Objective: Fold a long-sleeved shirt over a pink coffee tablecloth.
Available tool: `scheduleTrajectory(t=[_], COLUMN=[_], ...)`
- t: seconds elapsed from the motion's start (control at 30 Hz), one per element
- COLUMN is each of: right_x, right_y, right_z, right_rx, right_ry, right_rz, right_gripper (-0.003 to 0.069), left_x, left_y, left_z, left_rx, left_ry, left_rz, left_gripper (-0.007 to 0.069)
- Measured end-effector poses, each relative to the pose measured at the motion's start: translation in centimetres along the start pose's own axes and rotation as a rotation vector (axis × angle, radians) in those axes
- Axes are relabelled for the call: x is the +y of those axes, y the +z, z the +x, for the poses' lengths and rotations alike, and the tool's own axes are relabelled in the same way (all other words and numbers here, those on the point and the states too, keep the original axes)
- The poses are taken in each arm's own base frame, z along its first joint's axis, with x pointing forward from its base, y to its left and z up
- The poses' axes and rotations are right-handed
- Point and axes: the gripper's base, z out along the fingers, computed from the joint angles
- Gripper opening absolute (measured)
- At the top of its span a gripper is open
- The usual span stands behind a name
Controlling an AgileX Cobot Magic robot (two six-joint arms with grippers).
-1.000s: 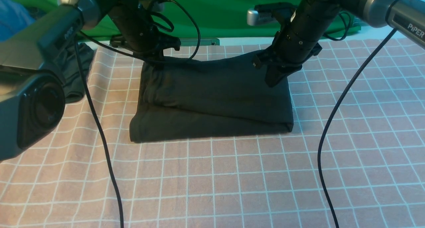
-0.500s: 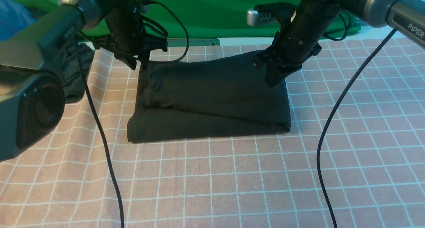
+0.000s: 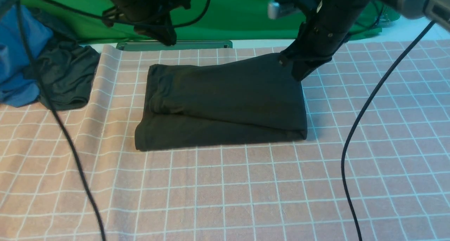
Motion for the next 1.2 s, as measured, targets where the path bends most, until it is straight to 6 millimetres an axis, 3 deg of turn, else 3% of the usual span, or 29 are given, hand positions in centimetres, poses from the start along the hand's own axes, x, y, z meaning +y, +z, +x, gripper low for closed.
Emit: scheduleTrajectory(t=[0.2, 0.33, 0.43, 0.7, 0.83, 1.07, 1.2], right_x=[-0.9, -1.4, -1.4, -0.8, -0.7, -0.7, -0.8], right_y=[-2.5, -1.0, 0.6, 1.7, 1.6, 1.4, 1.4], right_z=[2.1, 5.4, 7.2, 7.7, 7.7, 7.5, 7.2], right_rx=[0.012, 0.136, 0.196, 0.156, 0.145, 0.13, 0.095], right_ry=[0.055, 0.073, 0.08, 0.078, 0.073, 0.062, 0.063], right_rz=[0.017, 0.01, 0.0, -0.072, -0.073, -0.073, -0.063], right_gripper=[0.0035, 0.0035, 0.0035, 0.0035, 0.0035, 0.0035, 0.0035], left_x=[1.2, 2.3, 3.2, 5.6, 5.8, 6.4, 6.7], left_y=[-0.7, 0.8, 2.6, 6.1, 7.1, 9.0, 10.4], left_z=[5.5, 10.0, 11.8, 11.6, 11.4, 11.2, 11.5], left_rx=[0.033, 0.046, 0.023, -0.021, -0.025, -0.035, -0.008], left_ry=[-0.069, -0.15, -0.243, -0.361, -0.307, -0.265, -0.246], left_rz=[-0.064, -0.086, -0.099, -0.113, -0.108, -0.125, -0.132], left_gripper=[0.0011, 0.0013, 0.0013, 0.0038, 0.0167, 0.0518, 0.0587])
